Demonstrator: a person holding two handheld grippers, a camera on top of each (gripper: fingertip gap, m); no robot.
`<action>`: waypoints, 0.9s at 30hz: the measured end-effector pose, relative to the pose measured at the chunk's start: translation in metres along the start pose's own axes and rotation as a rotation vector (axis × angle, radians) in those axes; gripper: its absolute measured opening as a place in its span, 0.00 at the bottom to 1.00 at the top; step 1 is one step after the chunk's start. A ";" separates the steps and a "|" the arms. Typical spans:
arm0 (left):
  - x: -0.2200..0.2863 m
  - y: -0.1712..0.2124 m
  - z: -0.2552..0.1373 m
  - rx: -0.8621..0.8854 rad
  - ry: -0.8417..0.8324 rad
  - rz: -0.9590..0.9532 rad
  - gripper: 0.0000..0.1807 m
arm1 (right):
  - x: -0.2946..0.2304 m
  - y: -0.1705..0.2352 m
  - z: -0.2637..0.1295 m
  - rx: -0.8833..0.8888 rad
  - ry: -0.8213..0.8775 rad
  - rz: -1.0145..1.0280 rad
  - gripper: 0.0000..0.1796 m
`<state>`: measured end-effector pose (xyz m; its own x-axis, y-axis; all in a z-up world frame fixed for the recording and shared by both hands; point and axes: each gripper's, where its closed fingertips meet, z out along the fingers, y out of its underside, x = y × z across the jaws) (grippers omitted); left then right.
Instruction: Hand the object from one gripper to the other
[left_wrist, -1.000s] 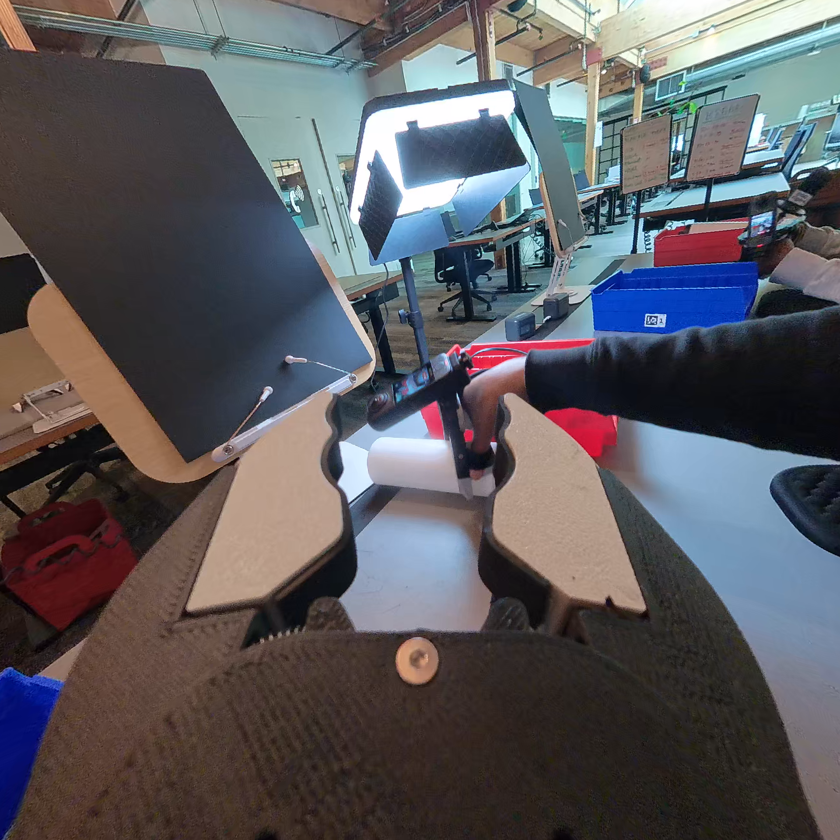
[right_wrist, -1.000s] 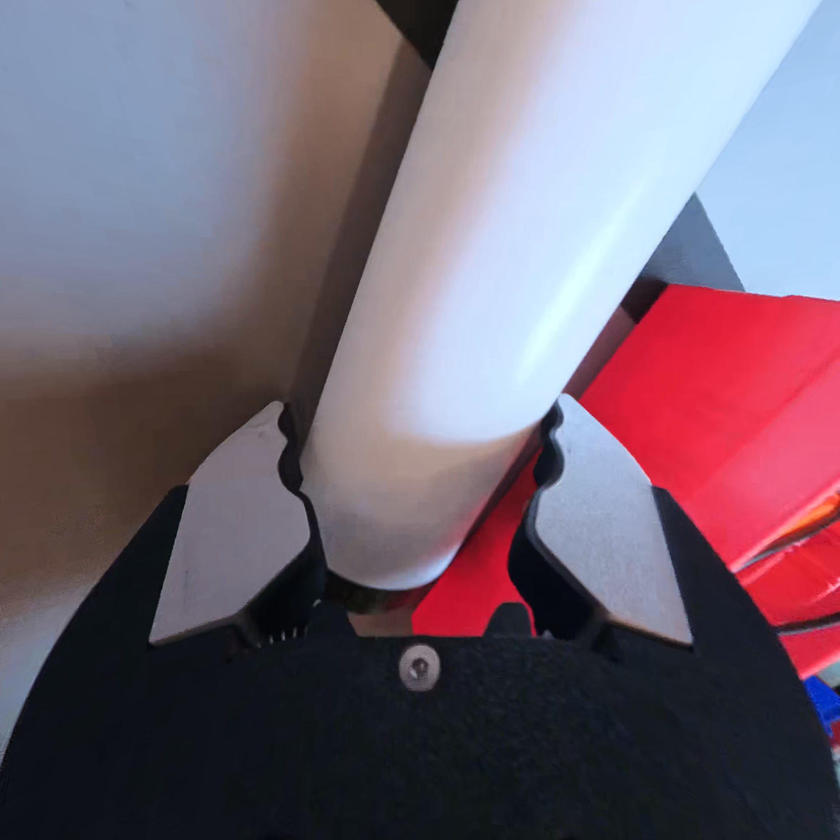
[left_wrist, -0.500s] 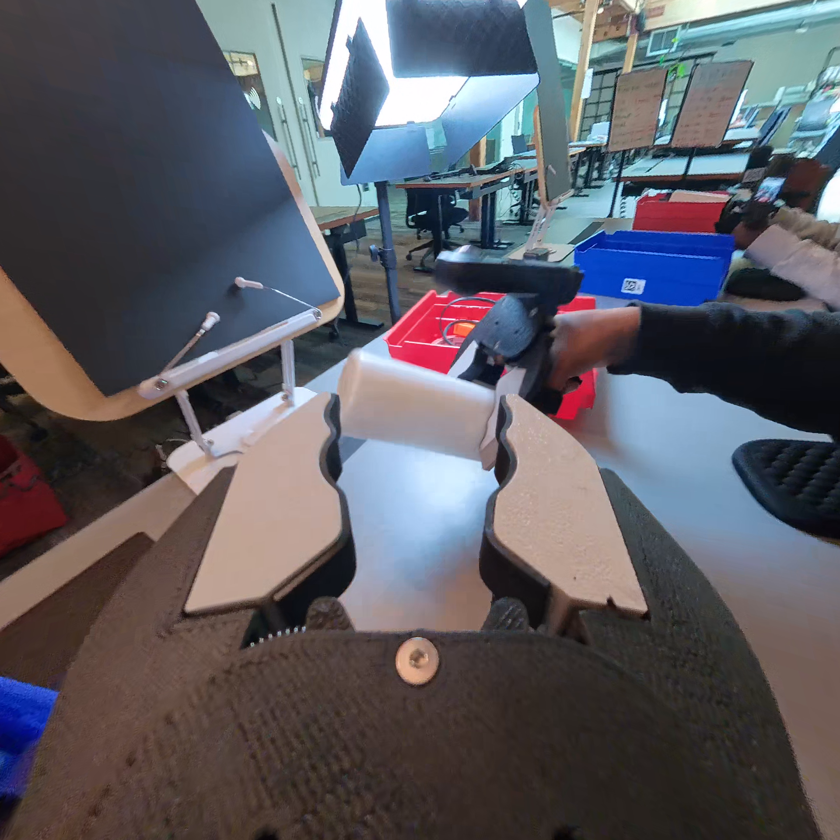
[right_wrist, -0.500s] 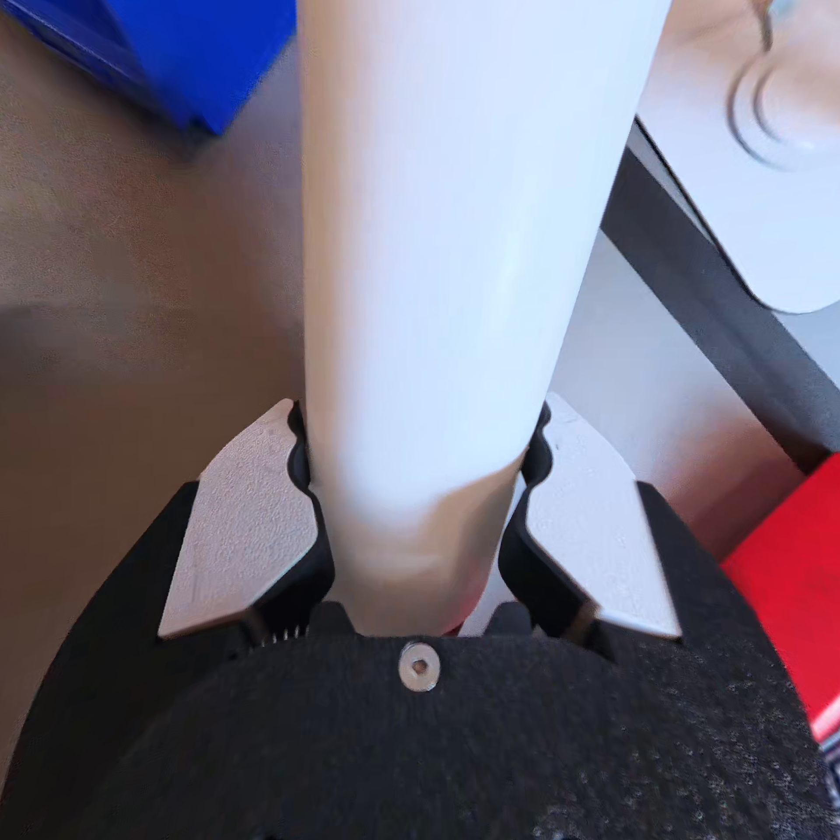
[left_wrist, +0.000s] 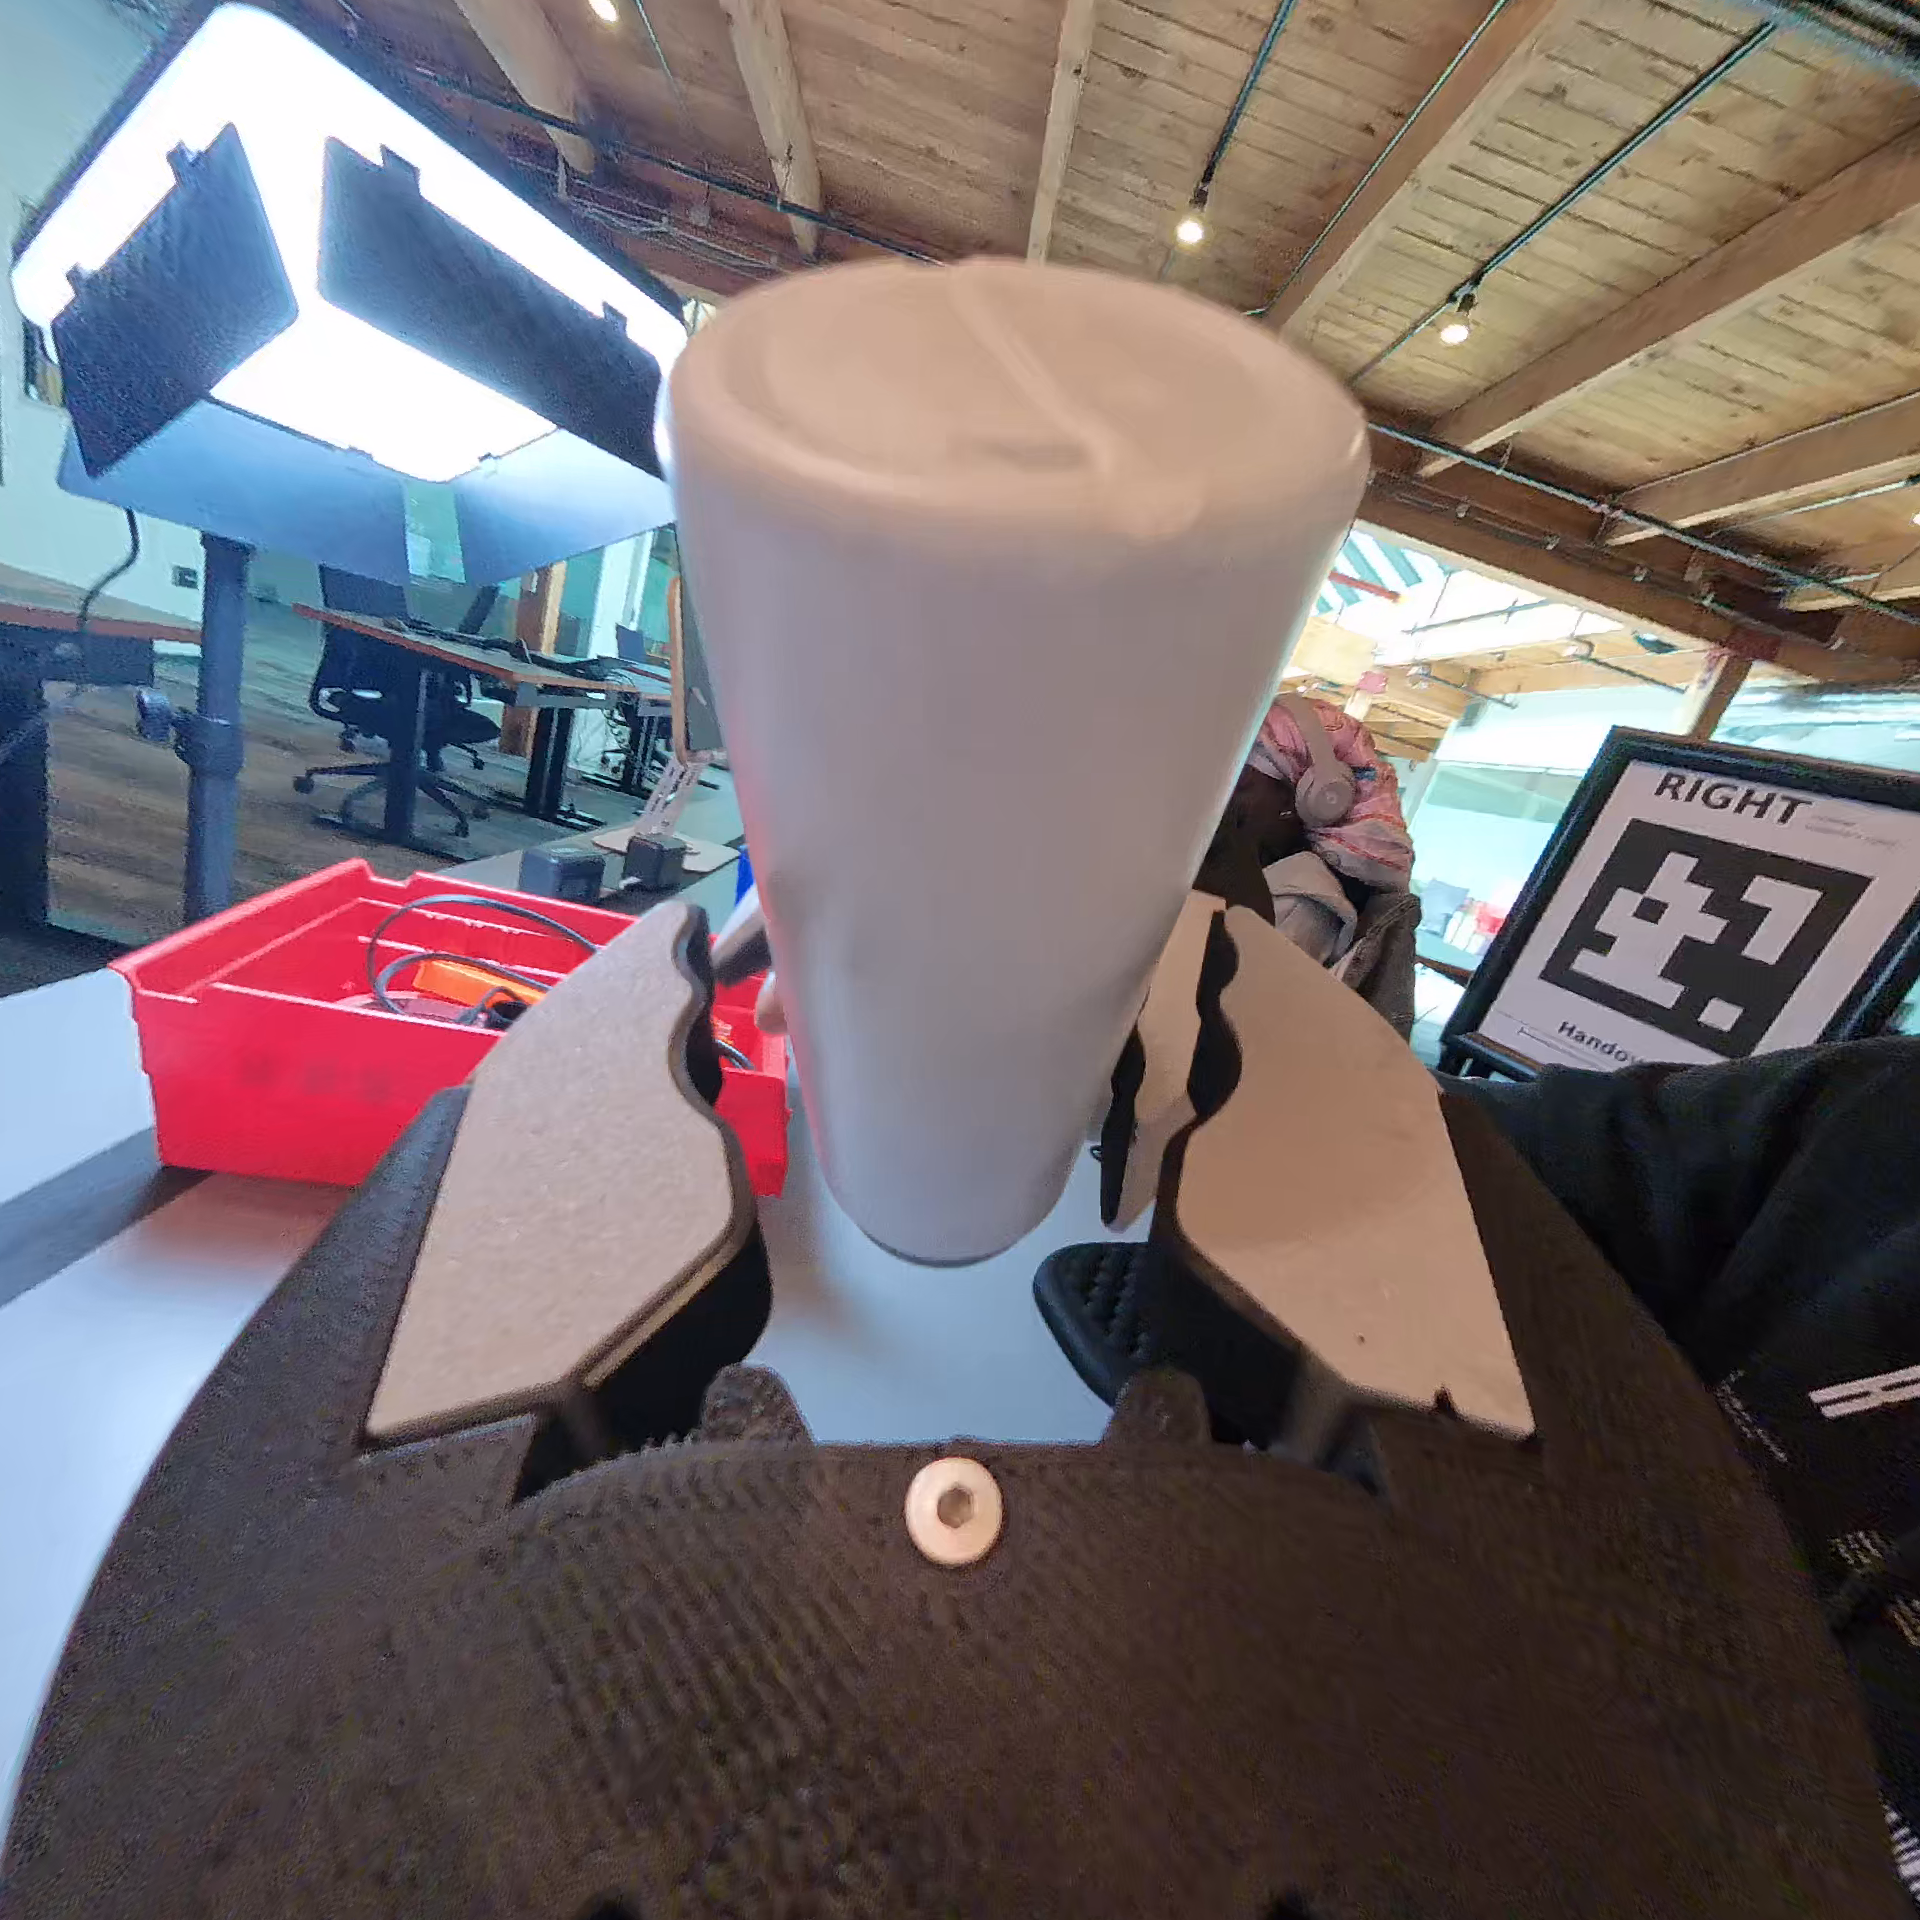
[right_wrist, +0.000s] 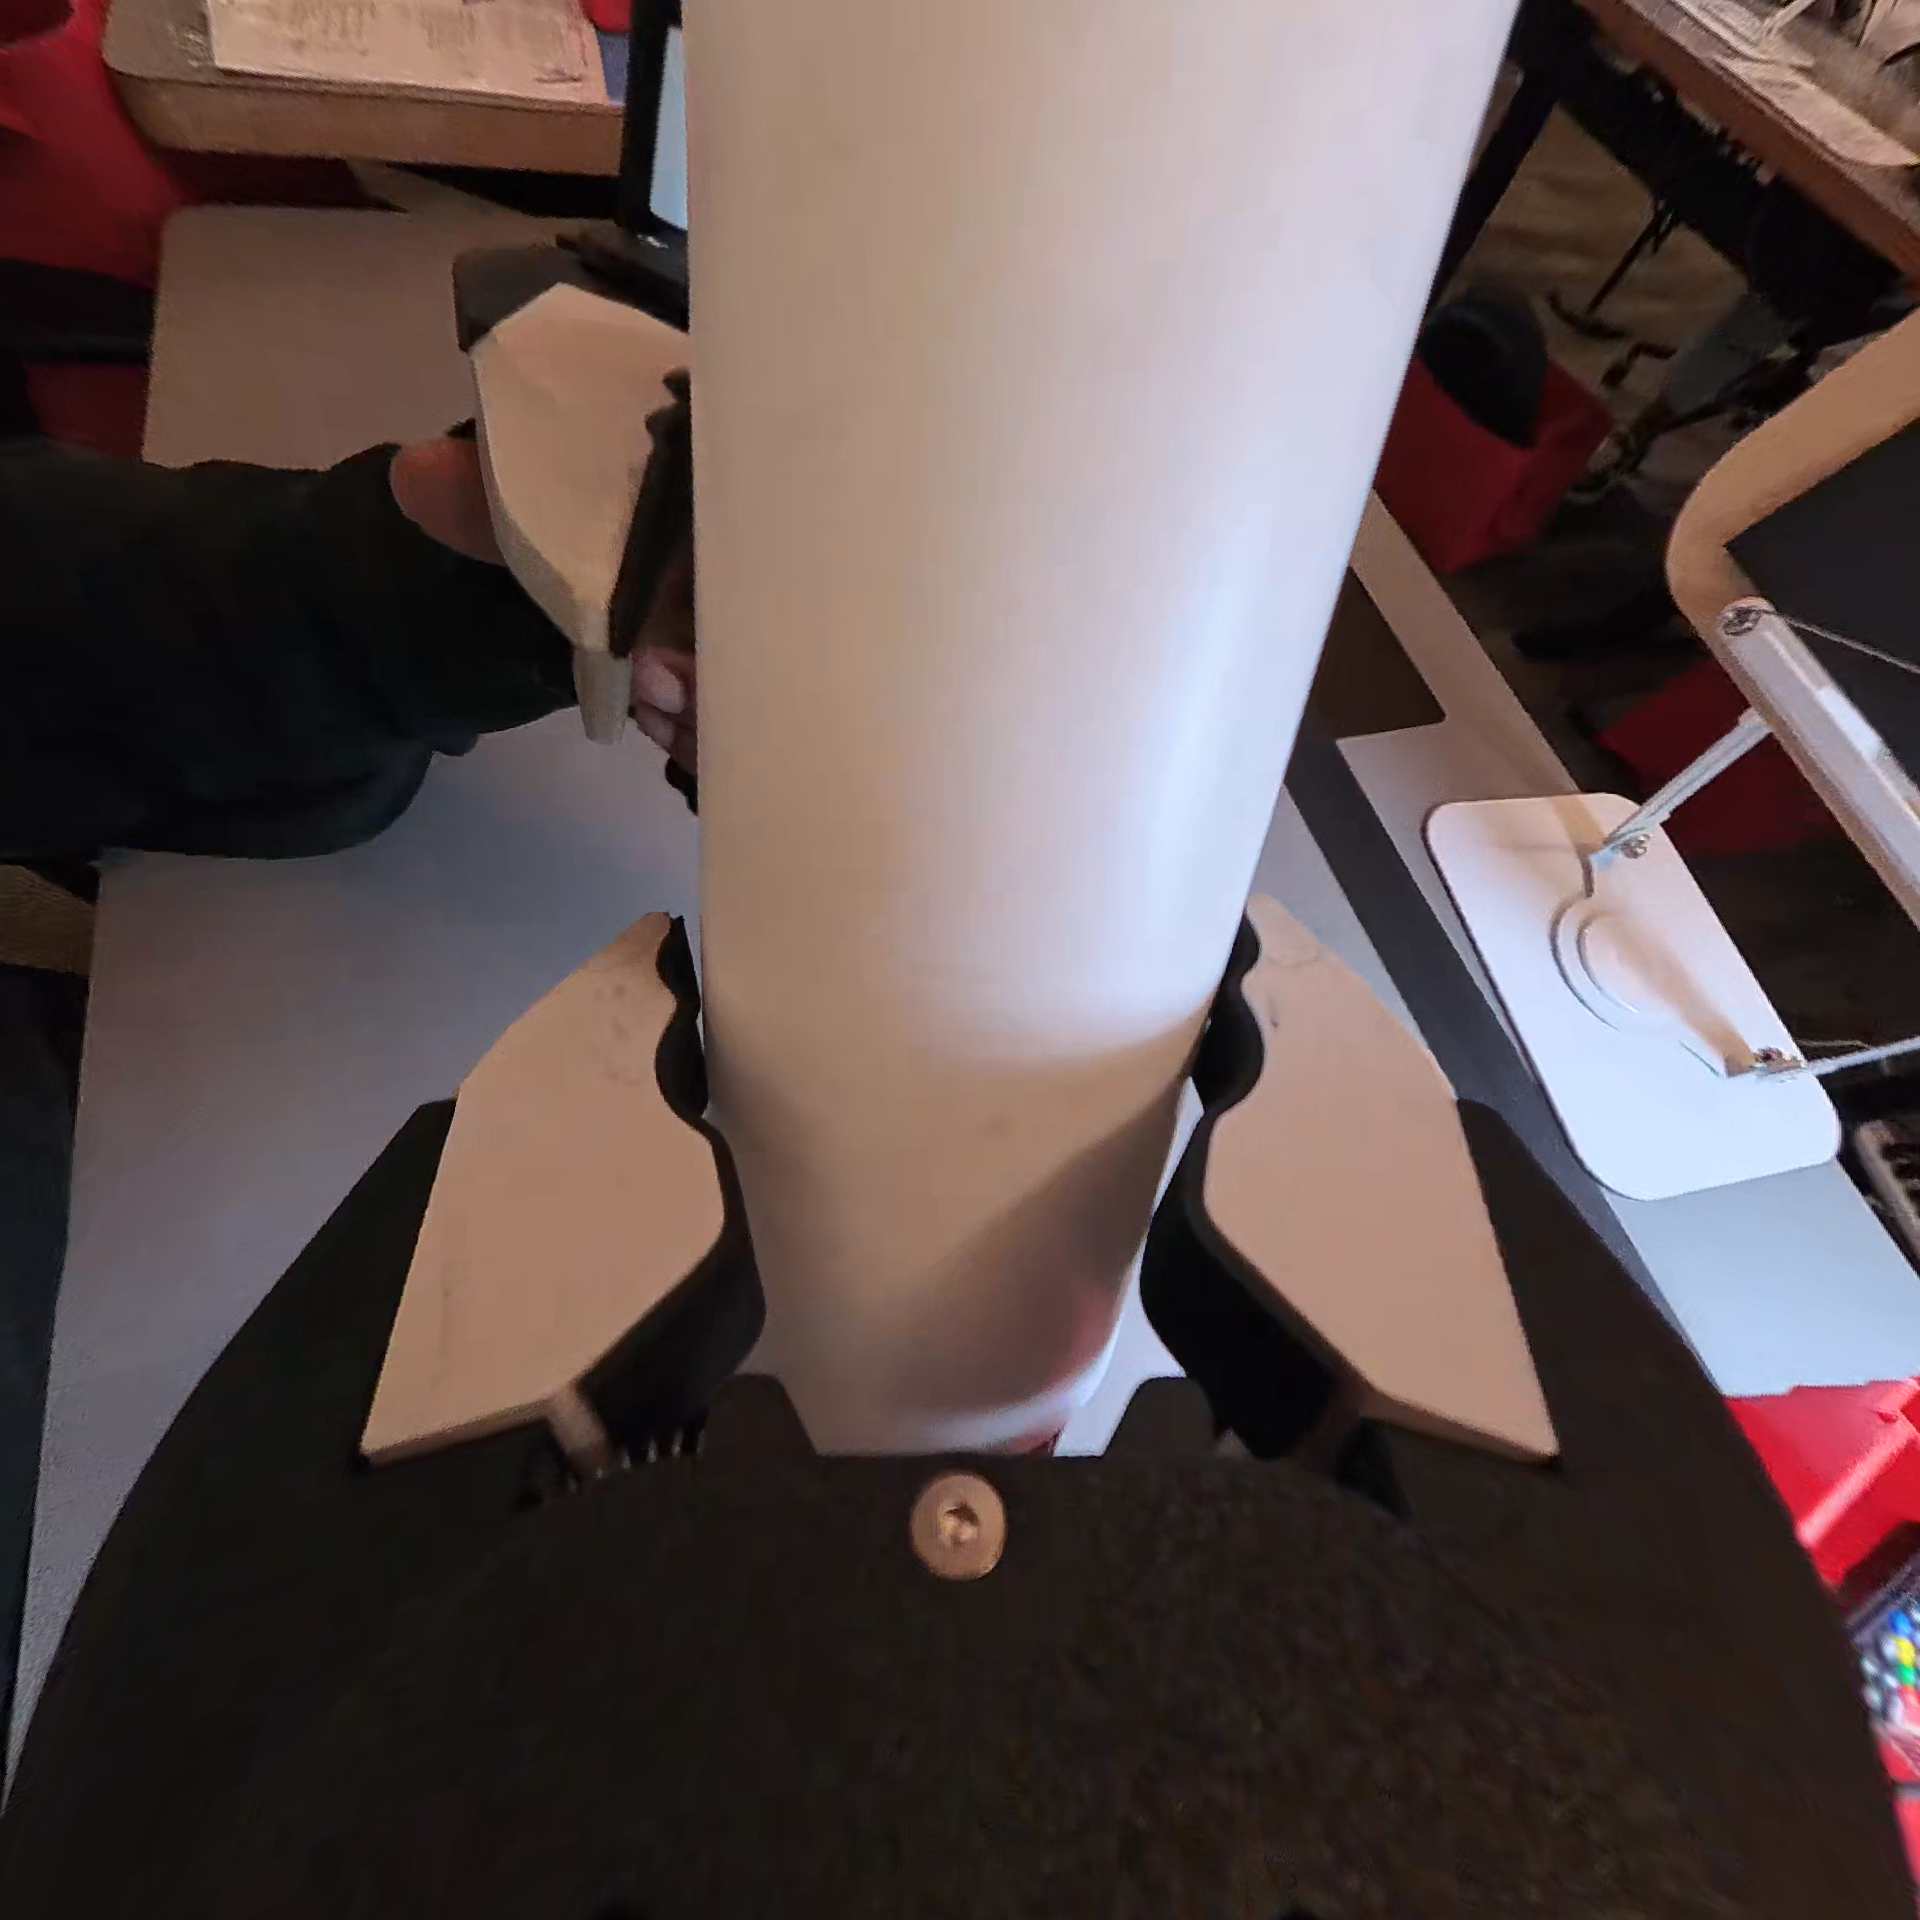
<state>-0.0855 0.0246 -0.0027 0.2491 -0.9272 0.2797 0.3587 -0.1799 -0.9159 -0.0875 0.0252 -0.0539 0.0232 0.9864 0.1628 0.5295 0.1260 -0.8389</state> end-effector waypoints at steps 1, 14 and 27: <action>0.000 -0.002 -0.002 0.000 -0.009 0.019 0.50 | -0.003 0.001 0.004 0.010 -0.015 0.004 0.52; -0.006 -0.049 -0.032 0.271 -0.071 0.060 0.48 | 0.009 -0.028 0.002 0.307 0.068 -0.012 0.51; 0.012 -0.101 -0.072 0.664 -0.007 -0.012 0.48 | -0.005 -0.058 -0.010 0.743 -0.132 0.243 0.47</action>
<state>-0.1836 0.0085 0.0722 0.2463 -0.9240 0.2926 0.8393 0.0523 -0.5412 -0.1102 0.0120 -0.0008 -0.0600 0.9938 -0.0934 -0.1836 -0.1029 -0.9776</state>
